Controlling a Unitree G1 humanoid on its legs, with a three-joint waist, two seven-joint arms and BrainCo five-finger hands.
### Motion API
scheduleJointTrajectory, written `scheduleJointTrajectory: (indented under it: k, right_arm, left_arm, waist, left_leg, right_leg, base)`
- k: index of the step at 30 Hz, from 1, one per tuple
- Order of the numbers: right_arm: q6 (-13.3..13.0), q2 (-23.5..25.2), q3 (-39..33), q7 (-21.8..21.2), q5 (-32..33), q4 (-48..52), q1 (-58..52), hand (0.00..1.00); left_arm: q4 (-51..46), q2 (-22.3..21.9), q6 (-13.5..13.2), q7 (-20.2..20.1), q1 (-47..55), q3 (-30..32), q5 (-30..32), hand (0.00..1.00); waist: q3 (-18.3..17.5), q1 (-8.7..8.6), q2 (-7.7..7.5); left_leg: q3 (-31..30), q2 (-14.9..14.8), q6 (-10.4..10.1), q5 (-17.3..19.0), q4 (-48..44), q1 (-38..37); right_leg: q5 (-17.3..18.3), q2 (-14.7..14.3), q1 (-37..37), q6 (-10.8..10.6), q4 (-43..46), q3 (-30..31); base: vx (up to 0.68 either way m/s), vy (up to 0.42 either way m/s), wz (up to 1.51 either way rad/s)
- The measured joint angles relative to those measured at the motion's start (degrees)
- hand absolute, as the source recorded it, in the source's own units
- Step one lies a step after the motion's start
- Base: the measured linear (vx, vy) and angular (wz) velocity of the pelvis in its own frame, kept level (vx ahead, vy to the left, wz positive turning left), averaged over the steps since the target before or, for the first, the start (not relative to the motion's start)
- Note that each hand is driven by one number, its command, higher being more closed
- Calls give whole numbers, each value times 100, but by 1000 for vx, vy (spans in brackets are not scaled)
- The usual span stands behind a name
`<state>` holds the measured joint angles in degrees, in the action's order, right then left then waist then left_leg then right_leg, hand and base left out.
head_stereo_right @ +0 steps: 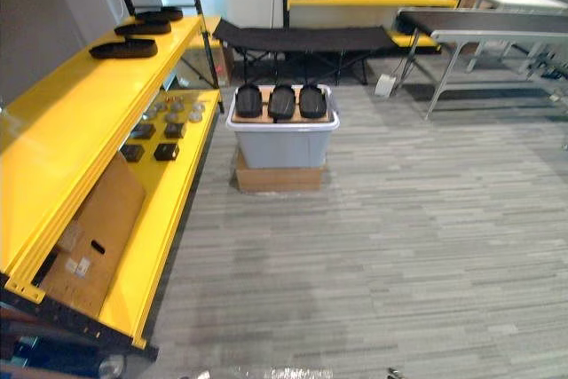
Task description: Walk over and take plastic housings, then place them on the shelf
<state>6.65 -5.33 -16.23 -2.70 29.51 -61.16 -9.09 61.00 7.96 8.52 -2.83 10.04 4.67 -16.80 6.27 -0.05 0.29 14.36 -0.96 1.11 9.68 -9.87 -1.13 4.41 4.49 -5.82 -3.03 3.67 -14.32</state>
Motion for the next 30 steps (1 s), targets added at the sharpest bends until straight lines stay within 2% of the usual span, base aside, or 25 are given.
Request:
scheduleJointTrajectory:
  k: [1, 5, 8, 13, 19, 23, 26, 28, 30]
  right_arm:
    - [0, 126, -361, -18, 168, -100, 39, 0]
    - [-18, 231, -462, -16, 169, -117, 39, 0]
    - [-23, 267, -461, -16, 141, -111, 204, 0]
    - [-68, 347, -460, 13, 89, -111, 362, 0]
    - [-85, 380, -459, 6, -110, -101, 494, 0]
    - [-475, 440, -450, 8, -88, -101, 494, 0]
    - [-930, 495, -416, 12, -89, -96, 478, 0]
    - [-1068, 500, -334, 24, -90, -88, 436, 0]
    - [-1074, 500, -332, 29, -38, -86, 394, 0]
  left_arm:
    - [102, -68, 40, 83, -74, 96, -138, 0]
    - [106, -85, 31, 167, -117, 148, -134, 0]
    - [112, -82, 38, 189, -157, 146, -246, 0]
    - [119, -51, 147, 281, -218, 136, -351, 0]
    - [111, -45, 139, 384, -232, 133, -472, 0]
    - [110, -62, 117, 494, -230, 133, -460, 0]
    - [107, -77, 17, 525, -204, 136, -469, 0]
    - [107, -82, -9, 568, -193, 136, -472, 0]
    - [103, -97, -96, 638, -168, 138, -473, 0]
  waist:
    - [33, -10, 35]
    - [74, -18, -40]
    - [86, -14, -50]
    - [181, -31, -64]
    - [279, -35, -93]
    - [282, -40, -88]
    - [282, -45, -89]
    - [283, -54, -90]
    - [282, -55, -95]
  left_leg:
    - [177, 57, -6, -222, 346, -120]
    - [259, 163, 5, -380, 870, -616]
    - [372, 203, -43, -456, 1163, -794]
    - [393, 229, -107, -500, 1387, -1010]
    - [431, 250, -122, -491, 1434, -1099]
    - [432, 248, -125, -489, 1434, -1102]
    - [503, 253, -125, -489, 1437, -1122]
    - [517, 256, -124, -489, 1443, -1154]
    - [525, 266, -121, -490, 1448, -1173]
  right_leg:
    - [-144, 45, -26, -59, -253, -18]
    - [-313, 50, -390, -140, -503, -112]
    - [-317, 43, -421, -153, -546, -137]
    - [-317, 43, -513, -363, -557, -269]
    - [-324, 57, -552, -374, -543, -305]
    - [-324, 56, -553, -373, -541, -306]
    - [-323, 60, -537, -370, -541, -291]
    - [-319, 61, -542, -362, -541, -289]
    - [-298, 67, -548, -328, -540, -290]
  base:
    - [145, 73, -10]
    - [161, 37, -9]
    - [99, 24, -17]
    - [57, 24, -1]
    - [-1, 4, -1]
    - [-35, -9, -1]
    - [-113, -9, -11]
    - [-102, -4, -9]
    - [-94, -4, -5]
